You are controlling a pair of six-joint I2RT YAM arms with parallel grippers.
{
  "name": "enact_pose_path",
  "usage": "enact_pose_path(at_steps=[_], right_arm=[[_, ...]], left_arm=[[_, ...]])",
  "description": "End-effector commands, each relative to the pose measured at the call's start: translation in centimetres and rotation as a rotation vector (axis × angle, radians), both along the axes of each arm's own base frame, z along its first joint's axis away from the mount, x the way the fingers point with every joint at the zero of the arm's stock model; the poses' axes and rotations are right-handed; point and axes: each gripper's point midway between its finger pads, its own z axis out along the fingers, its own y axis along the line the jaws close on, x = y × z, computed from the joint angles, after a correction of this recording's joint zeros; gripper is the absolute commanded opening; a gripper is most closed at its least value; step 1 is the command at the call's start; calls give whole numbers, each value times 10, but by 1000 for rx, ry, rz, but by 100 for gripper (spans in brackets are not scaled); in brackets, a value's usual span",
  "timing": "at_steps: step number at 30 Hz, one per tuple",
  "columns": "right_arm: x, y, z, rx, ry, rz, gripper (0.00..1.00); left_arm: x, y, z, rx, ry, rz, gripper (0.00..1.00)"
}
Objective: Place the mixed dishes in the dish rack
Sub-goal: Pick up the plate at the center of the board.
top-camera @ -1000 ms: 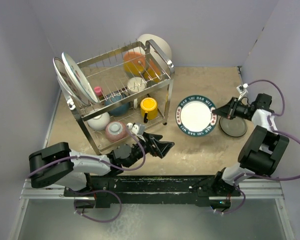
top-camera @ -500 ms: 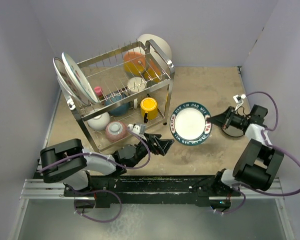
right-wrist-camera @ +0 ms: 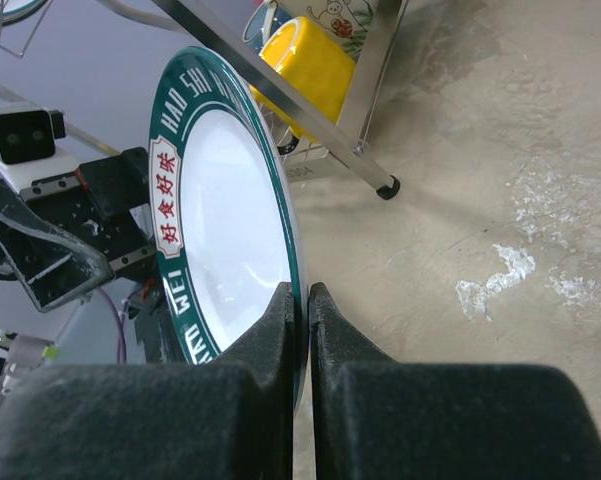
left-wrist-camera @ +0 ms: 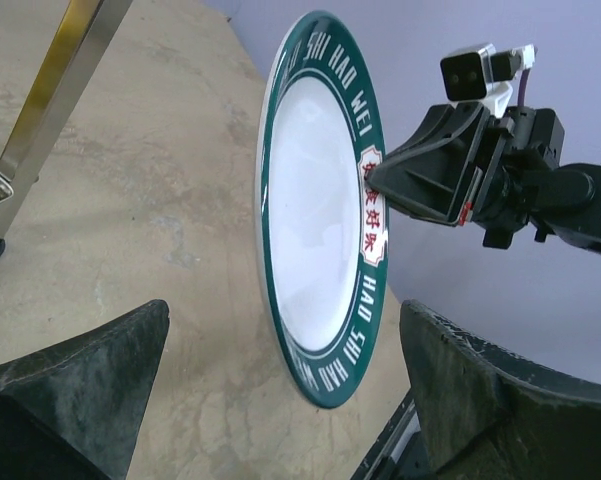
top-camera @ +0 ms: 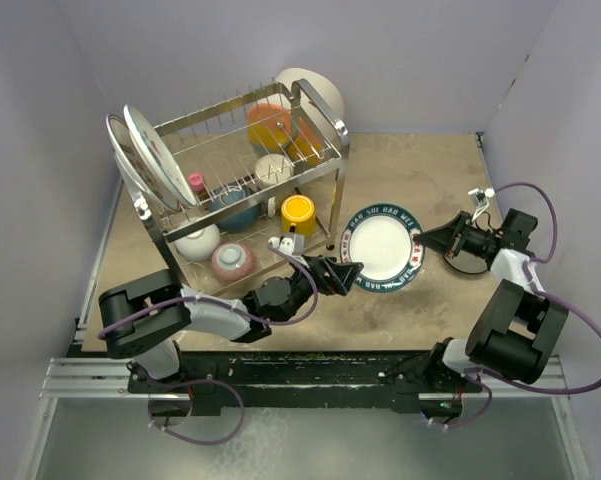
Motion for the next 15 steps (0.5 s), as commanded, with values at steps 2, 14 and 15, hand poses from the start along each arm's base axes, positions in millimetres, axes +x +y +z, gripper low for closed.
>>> enact_pose_path(at_steps=[2,14,15], right_arm=[[-8,6,21,58,-57,72,0],[-8,7,23,49,-73,72,0],[-8,7,23,47,-78,72,0]], left_arm=[[15,-11,14,-63,56,32,96],[25,-23,15,-38,94,53,47],[25,-23,15,-33,97,51,43]])
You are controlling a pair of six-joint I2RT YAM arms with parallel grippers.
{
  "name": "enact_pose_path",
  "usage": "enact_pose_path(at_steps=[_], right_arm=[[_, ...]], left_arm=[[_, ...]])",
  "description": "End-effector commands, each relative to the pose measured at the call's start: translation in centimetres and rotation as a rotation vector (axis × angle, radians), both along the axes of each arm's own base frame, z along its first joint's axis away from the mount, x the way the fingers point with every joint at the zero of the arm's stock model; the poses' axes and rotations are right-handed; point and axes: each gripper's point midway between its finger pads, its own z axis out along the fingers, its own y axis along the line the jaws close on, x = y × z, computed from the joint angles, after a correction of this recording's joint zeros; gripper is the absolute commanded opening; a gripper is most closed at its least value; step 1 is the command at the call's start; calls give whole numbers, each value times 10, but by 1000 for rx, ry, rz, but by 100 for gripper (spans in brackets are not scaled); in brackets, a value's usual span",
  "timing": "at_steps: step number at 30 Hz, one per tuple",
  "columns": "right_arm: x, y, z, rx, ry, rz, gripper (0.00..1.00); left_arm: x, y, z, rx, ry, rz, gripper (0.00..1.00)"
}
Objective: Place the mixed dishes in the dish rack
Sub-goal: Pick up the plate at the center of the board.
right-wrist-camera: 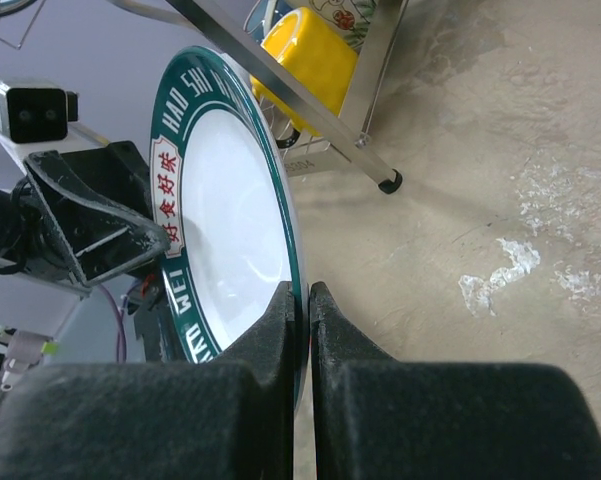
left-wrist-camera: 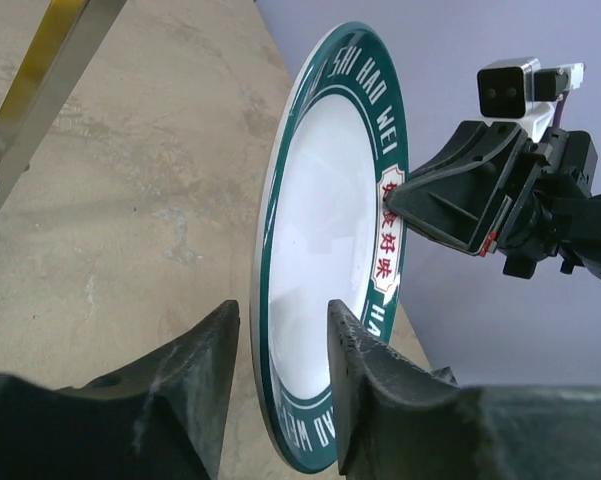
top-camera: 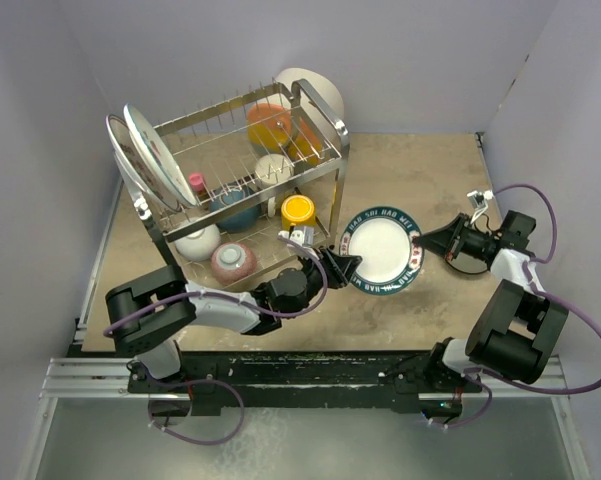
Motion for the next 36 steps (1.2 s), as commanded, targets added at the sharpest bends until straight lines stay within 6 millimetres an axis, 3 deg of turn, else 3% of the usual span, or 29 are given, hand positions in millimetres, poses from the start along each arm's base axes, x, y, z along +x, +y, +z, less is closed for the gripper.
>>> enact_pose_path(at_steps=[1,6,12,13,17,21,26,32,36], right_arm=[[-4,5,26,49,-76,67,0],[-5,5,27,44,-72,61,0],[-3,2,26,-38,-97,36,0],[-2,1,26,-63,-103,33,5],[-2,-6,19,-225,-185,62,44],[-4,-8,23,-233,-199,128,60],[1,-19,12,-298,-151,161,65],[12,-35,27,-516,-265,102,71],[22,-56,41,-737,-360,9,85]], left_arm=[[8,-5,18,-30,2,17,36],[6,-4,20,-24,1,4,0],[1,-5,27,-21,-4,-24,0],[1,-3,28,-19,-1,-24,0],[-4,1,24,-8,38,-29,0],[-10,7,15,-4,110,-29,0],[-23,9,10,-28,229,-59,0],[-29,12,-4,-29,416,-20,0],[-32,9,-6,-42,496,-10,0]])
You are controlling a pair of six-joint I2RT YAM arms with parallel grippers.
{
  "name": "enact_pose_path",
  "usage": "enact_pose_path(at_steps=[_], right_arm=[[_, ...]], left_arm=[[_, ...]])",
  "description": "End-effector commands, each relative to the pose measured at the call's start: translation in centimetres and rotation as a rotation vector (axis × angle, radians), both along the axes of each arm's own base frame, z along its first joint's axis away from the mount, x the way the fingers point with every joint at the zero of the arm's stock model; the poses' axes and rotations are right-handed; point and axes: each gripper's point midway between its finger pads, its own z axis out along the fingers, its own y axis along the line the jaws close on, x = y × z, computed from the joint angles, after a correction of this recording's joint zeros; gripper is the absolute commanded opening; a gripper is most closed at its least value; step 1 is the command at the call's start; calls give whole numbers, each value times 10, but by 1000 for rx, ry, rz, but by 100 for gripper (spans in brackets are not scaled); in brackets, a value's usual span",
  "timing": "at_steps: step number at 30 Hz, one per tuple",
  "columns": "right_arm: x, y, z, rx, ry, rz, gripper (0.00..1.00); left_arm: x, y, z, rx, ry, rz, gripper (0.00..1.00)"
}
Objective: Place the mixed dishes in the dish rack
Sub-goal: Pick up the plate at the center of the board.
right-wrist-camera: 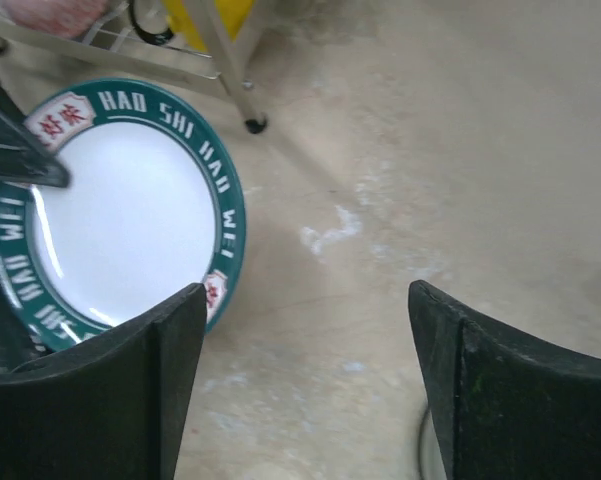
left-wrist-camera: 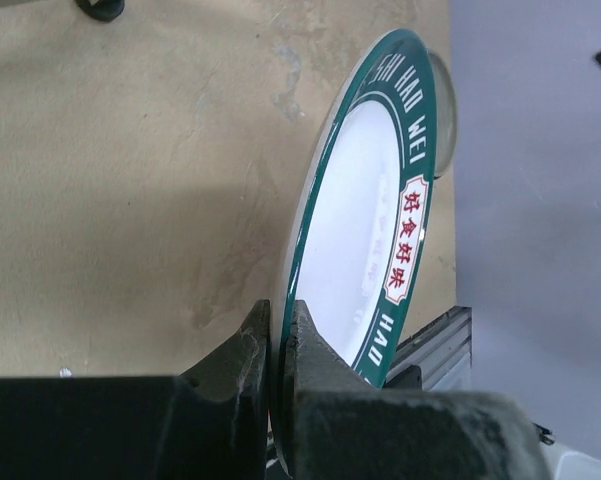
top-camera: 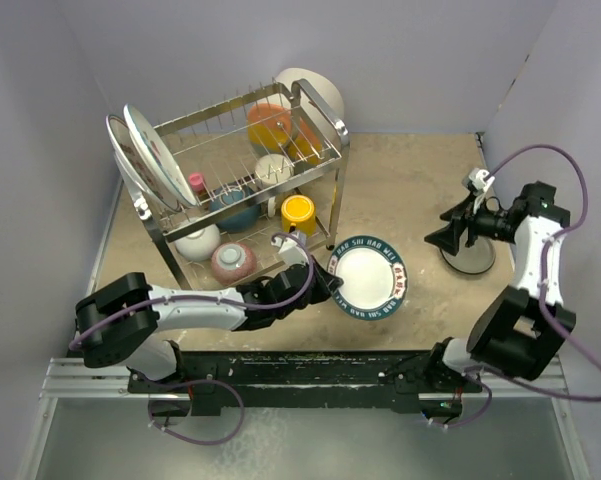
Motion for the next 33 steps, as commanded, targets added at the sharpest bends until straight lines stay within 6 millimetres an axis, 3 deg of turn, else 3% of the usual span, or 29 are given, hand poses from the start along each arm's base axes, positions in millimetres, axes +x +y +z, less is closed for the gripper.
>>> enact_pose_path(at_steps=[1,4,7,12,17,22,30,33], right_arm=[[12,-24,21,-231,-162,-81,89],[-5,-17,21,-362,-318,78,100],[-36,1,12,-448,-476,315,100],[-58,23,-2,-523,-658,476,99],[-85,50,-33,-567,-708,694,100],[-98,53,-48,-600,-720,771,100],[-117,63,-73,-605,-770,889,100],[-120,66,-87,-592,-774,899,91]], left_arm=[[-2,-15,42,-165,100,39,0],[-6,-17,39,-197,180,58,0],[-10,-19,39,-238,249,70,0],[-12,-17,32,-313,368,120,0],[-11,-11,16,-340,465,165,0],[-12,-11,-3,-388,577,148,0],[-6,-18,-7,-435,610,116,0],[-6,-19,-8,-434,602,107,0]])
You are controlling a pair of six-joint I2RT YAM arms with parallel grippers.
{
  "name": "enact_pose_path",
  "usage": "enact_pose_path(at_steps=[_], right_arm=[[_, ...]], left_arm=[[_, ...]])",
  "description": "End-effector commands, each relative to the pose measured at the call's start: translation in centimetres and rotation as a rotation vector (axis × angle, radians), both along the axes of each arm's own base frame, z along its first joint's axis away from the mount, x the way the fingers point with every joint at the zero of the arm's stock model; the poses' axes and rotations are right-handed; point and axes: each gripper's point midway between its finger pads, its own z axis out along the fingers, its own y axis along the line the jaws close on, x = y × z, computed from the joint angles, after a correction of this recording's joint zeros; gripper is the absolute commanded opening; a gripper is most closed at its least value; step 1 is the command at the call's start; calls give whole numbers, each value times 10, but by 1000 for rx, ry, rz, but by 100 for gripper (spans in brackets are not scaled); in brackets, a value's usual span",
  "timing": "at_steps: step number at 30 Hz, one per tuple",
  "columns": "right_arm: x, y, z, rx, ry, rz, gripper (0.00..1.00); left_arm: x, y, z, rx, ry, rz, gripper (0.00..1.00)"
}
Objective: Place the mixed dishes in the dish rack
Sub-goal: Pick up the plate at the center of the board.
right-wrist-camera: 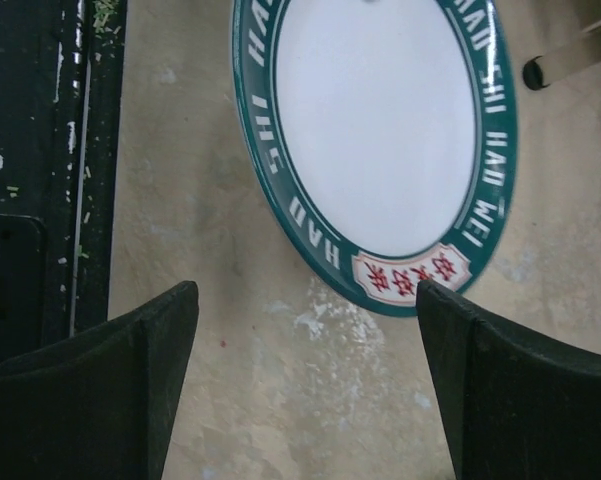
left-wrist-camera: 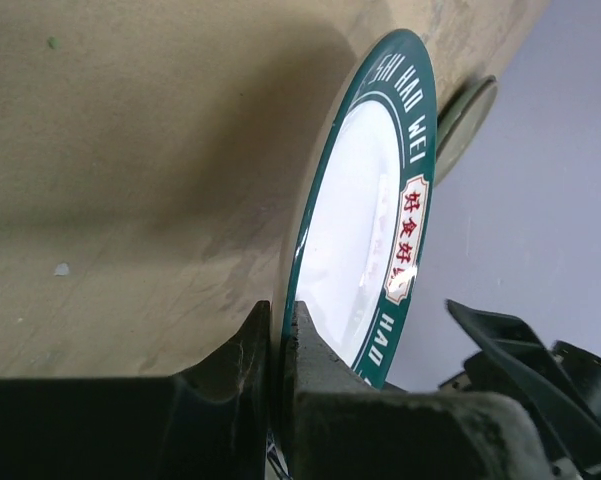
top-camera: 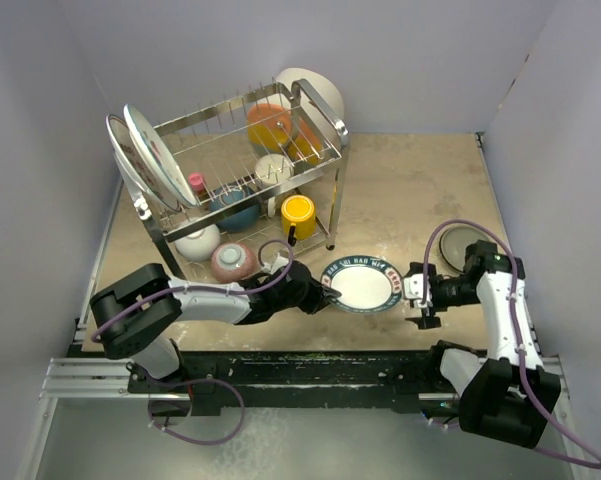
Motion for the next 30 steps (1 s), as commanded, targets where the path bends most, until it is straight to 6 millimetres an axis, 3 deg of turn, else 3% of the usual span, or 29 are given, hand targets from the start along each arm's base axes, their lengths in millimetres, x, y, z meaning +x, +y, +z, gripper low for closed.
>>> enact_pose_path(at_steps=[1,10,17,26,30], right_arm=[[8,7,-10,-51,-300,282,86],[20,12,-20,-26,-369,263,62],[20,11,-30,-42,-385,274,50],[18,14,-28,-27,-393,281,26],[18,16,-21,-16,-408,295,10]], left_arm=[[8,-23,45,-181,-52,-14,0],[6,-32,43,-203,-50,-48,0],[6,-36,42,-211,-59,-61,0],[6,-38,41,-214,-70,-71,0],[6,-37,41,-206,-86,-80,0]])
